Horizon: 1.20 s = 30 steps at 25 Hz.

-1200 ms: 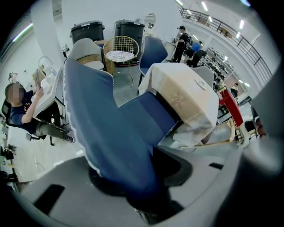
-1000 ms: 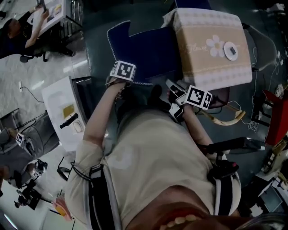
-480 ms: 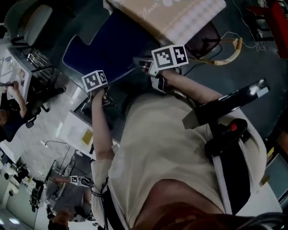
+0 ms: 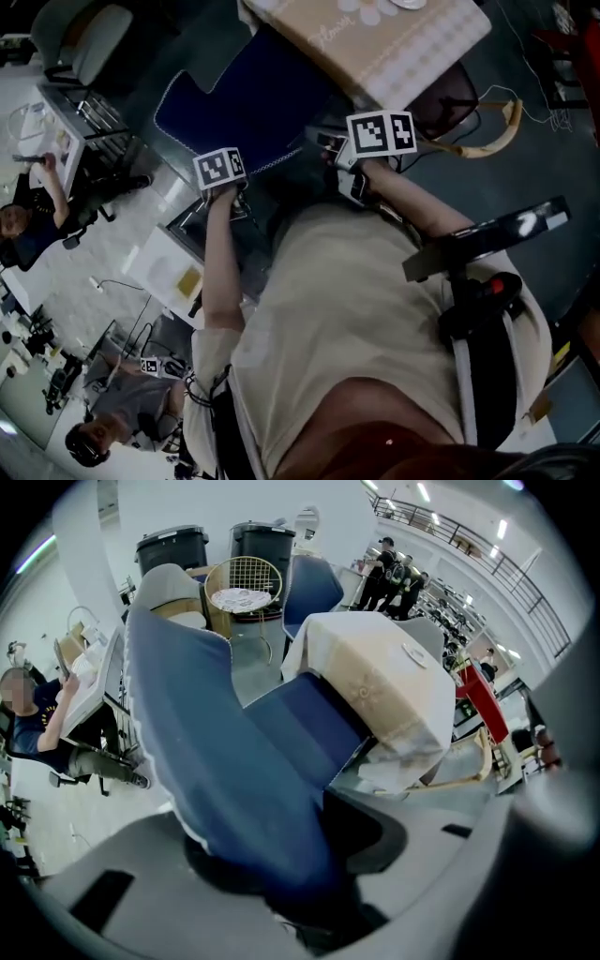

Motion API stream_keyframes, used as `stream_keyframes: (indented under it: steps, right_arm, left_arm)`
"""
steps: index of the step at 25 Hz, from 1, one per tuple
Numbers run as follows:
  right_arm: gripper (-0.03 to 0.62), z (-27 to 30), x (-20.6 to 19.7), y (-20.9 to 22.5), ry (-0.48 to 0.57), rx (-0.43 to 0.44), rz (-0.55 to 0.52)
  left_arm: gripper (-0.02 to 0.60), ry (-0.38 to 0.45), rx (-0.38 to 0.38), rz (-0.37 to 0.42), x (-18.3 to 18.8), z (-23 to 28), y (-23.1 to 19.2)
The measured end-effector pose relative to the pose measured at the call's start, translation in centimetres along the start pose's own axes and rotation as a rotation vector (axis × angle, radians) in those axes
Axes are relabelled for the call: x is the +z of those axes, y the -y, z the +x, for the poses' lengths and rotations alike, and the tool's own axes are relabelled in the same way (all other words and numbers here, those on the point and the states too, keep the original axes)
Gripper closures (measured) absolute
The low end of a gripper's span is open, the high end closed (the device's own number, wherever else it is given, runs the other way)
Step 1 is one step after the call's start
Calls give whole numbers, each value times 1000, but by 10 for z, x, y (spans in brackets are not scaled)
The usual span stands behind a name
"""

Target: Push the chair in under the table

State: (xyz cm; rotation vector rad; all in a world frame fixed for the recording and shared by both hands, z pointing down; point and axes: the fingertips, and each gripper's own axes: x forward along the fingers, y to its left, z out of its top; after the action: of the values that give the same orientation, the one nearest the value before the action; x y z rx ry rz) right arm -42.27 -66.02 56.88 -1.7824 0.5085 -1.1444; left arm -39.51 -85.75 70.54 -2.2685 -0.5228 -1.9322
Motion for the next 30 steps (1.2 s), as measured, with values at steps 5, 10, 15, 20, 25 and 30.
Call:
stream_keyframes:
  steps: [5, 10, 15, 20, 25, 30]
  right_arm:
    - [582, 0, 9, 14, 4, 13, 5]
    - [582, 3, 4, 17, 9, -13, 2]
    - [582, 6, -1, 14, 10, -9, 8]
    - [582, 9, -3, 17, -4, -21, 2]
    - [582, 14, -9, 17, -18, -26, 1]
    - [582, 24, -14, 1, -42, -19, -37]
  left_arm:
    - [407, -1, -3, 9, 5, 12, 7]
    - [402, 6, -33, 51, 1, 12, 9]
    - [399, -5, -49, 76, -11, 13, 12]
    - [399, -8, -68, 100, -21, 13, 10]
    - [397, 17, -95, 118, -15, 15, 21]
    - [393, 54, -85, 154, -7, 5, 18]
